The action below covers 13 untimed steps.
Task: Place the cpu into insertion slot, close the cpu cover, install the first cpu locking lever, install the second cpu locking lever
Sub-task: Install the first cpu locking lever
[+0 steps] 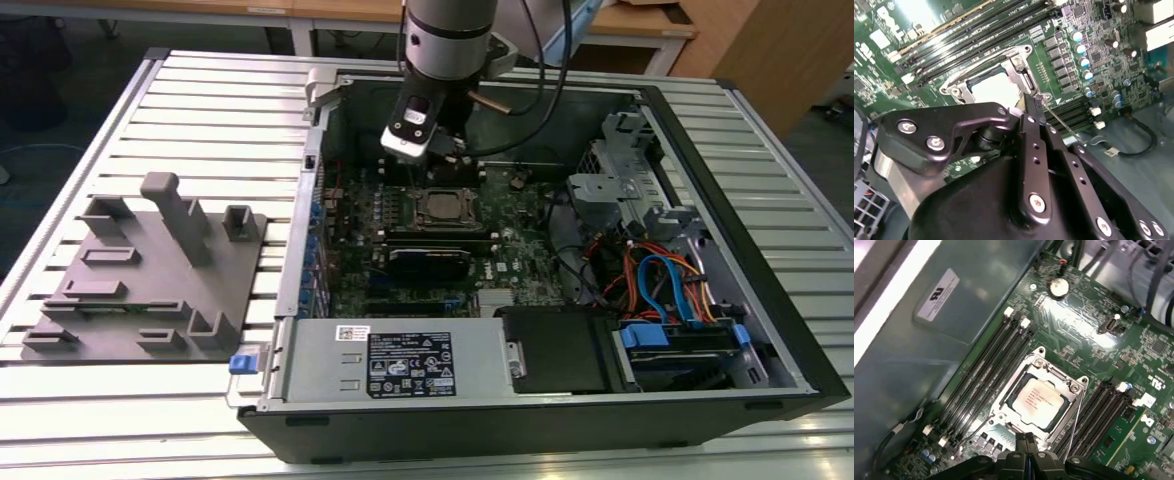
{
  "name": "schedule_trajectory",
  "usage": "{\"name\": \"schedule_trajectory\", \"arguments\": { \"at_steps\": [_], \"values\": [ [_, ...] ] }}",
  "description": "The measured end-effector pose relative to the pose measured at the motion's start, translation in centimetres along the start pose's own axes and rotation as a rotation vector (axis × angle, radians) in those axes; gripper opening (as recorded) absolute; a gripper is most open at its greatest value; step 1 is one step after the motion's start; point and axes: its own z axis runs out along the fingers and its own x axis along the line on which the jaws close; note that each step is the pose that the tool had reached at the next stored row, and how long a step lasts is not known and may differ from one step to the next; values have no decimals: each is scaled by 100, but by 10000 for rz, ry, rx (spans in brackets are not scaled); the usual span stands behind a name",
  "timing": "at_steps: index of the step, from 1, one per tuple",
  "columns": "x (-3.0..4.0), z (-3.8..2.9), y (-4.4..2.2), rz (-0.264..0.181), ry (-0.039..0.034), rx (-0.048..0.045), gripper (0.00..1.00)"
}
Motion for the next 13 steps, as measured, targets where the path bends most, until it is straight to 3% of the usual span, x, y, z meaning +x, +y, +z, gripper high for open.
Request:
{"name": "schedule_trajectory", "arguments": {
  "at_steps": [13],
  "values": [
    [-1, 13, -1, -2241, 65, 124, 10]
  ]
}}
